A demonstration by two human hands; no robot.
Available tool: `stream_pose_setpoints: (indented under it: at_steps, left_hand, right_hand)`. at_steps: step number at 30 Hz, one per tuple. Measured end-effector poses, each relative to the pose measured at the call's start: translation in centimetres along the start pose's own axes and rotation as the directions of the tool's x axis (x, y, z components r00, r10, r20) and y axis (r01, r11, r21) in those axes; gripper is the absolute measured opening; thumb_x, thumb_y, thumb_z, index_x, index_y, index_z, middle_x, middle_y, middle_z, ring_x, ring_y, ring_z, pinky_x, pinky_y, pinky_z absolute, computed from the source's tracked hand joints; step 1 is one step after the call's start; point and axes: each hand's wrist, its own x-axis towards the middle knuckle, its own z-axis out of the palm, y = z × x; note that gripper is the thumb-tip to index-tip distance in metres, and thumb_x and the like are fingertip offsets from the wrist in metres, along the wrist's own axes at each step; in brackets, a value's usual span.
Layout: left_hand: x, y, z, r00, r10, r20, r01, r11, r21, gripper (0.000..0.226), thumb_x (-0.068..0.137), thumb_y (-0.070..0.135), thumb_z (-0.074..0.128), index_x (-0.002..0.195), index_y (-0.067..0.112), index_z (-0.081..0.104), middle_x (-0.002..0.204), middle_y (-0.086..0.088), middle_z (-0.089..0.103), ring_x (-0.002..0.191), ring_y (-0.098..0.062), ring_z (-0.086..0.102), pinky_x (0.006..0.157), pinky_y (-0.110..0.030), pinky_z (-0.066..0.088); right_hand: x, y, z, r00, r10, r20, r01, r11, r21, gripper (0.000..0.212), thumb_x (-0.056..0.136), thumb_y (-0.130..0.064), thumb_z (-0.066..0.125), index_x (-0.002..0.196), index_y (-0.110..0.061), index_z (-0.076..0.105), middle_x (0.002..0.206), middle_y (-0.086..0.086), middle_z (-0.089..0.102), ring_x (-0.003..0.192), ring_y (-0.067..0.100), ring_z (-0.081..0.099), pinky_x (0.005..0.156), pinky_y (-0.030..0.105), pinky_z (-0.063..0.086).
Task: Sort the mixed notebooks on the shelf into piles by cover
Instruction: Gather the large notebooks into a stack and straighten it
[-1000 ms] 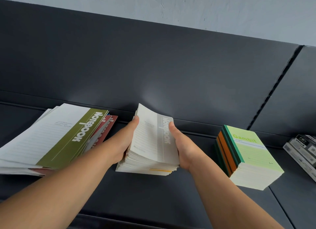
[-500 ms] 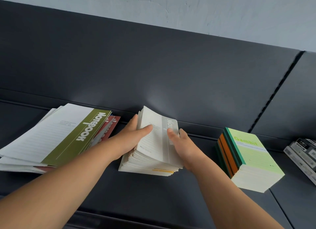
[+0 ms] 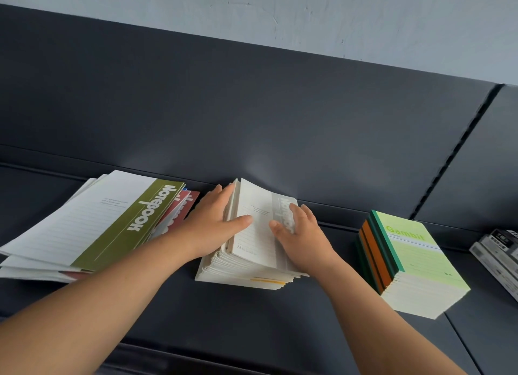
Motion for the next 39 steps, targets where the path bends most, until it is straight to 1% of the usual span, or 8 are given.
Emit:
stream_pose_setpoints:
  at_steps: [9, 17, 21, 25, 29, 33, 37, 39]
  left_hand:
    - [-0.8, -0.4, -0.9, 0.999, -0.03, -0.025, 0.032, 0.993, 0.111, 0.081, 0.093, 0.056, 0.048, 0.155, 0.038, -0.001, 0.163, 0.013, -0.011, 0.15, -0.013, -0.009, 0.122, -0.047, 0.009]
    - [-2.5, -1.8, -3.7, 0.991, 0.02, -0.132, 0.019, 0.956, 0.293, 0.082, 0.092, 0.057, 0.049, 0.156, 0.032, 0.004, 0.164, 0.009, -0.008, 0.15, -0.013, -0.006, 0.122, -0.04, 0.009]
    - [-3.7, -4.3, -7.2, 0.978, 0.034, -0.207, 0.05, 0.921, 0.387, 0.079, 0.093, 0.058, 0.045, 0.156, 0.03, 0.005, 0.164, 0.005, -0.006, 0.151, -0.015, -0.004, 0.121, -0.039, 0.008]
    - [-4.5, -8.9, -11.1, 0.982, 0.005, -0.191, 0.078, 0.902, 0.426, 0.082, 0.092, 0.062, 0.042, 0.156, 0.03, 0.003, 0.164, 0.003, -0.006, 0.151, -0.017, -0.005, 0.121, -0.039, 0.007]
    - [-4.3, -13.9, -15.6, 0.989, -0.015, -0.145, 0.086, 0.866, 0.493, 0.083, 0.093, 0.062, 0.041, 0.156, 0.026, 0.002, 0.165, -0.003, -0.004, 0.151, -0.021, -0.002, 0.121, -0.043, 0.009]
    - [-3.9, -18.4, -19.0, 0.994, -0.058, -0.093, 0.097, 0.856, 0.507, 0.082, 0.092, 0.063, 0.04, 0.156, 0.028, 0.003, 0.164, -0.005, 0.002, 0.151, -0.023, 0.004, 0.119, -0.046, 0.015]
    - [-2.5, -21.4, -20.7, 0.981, -0.196, 0.003, 0.184, 0.925, 0.334, 0.071, 0.083, 0.068, 0.044, 0.143, 0.031, 0.031, 0.145, -0.002, 0.043, 0.129, -0.026, 0.046, 0.104, -0.047, 0.04]
    - [-1.9, -21.8, -20.8, 0.967, -0.25, 0.05, 0.235, 0.951, 0.201, 0.071, 0.083, 0.065, 0.048, 0.141, 0.027, 0.034, 0.139, 0.003, 0.05, 0.12, -0.023, 0.054, 0.1, -0.044, 0.045]
  right_hand:
    - [-0.5, -1.0, -0.4, 0.999, -0.052, 0.003, 0.052, 0.988, -0.148, 0.073, 0.097, -0.056, 0.044, 0.157, -0.021, 0.019, 0.167, 0.002, 0.003, 0.152, 0.025, 0.008, 0.12, 0.046, 0.022]
    - [-1.7, -5.4, -0.1, 0.966, -0.256, 0.027, 0.246, 0.889, -0.386, 0.071, 0.097, -0.06, 0.036, 0.156, -0.023, 0.02, 0.166, 0.003, 0.004, 0.153, 0.025, -0.001, 0.123, 0.046, 0.006]
    - [-2.9, -9.5, 2.0, 0.936, -0.352, 0.023, 0.334, 0.863, -0.38, 0.069, 0.098, -0.056, 0.041, 0.155, -0.024, 0.022, 0.166, 0.003, 0.007, 0.153, 0.024, 0.0, 0.122, 0.043, 0.005]
    - [-4.0, -14.1, 6.2, 0.918, -0.393, 0.06, 0.385, 0.843, -0.375, 0.069, 0.097, -0.057, 0.042, 0.156, -0.026, 0.022, 0.166, 0.001, 0.007, 0.153, 0.024, 0.0, 0.124, 0.043, 0.006]
    - [-3.2, -17.9, 11.7, 0.945, -0.318, 0.076, 0.327, 0.905, -0.272, 0.07, 0.096, -0.056, 0.045, 0.155, -0.026, 0.024, 0.165, -0.002, 0.017, 0.152, 0.023, 0.012, 0.122, 0.046, 0.018]
    - [-2.4, -19.7, 15.6, 0.99, -0.137, 0.04, 0.141, 0.981, -0.132, 0.071, 0.094, -0.057, 0.048, 0.155, -0.029, 0.024, 0.163, -0.005, 0.022, 0.149, 0.024, 0.023, 0.118, 0.051, 0.029]
    - [-2.1, -20.4, 17.0, 0.997, 0.066, 0.033, -0.064, 0.997, -0.048, 0.064, 0.093, -0.057, 0.05, 0.148, -0.034, 0.028, 0.15, -0.003, 0.042, 0.134, 0.025, 0.046, 0.107, 0.051, 0.043]
    - [-1.9, -20.2, 17.2, 0.989, 0.146, 0.029, -0.147, 0.989, 0.012, 0.062, 0.093, -0.056, 0.052, 0.146, -0.031, 0.032, 0.142, -0.003, 0.048, 0.125, 0.023, 0.053, 0.103, 0.048, 0.048]
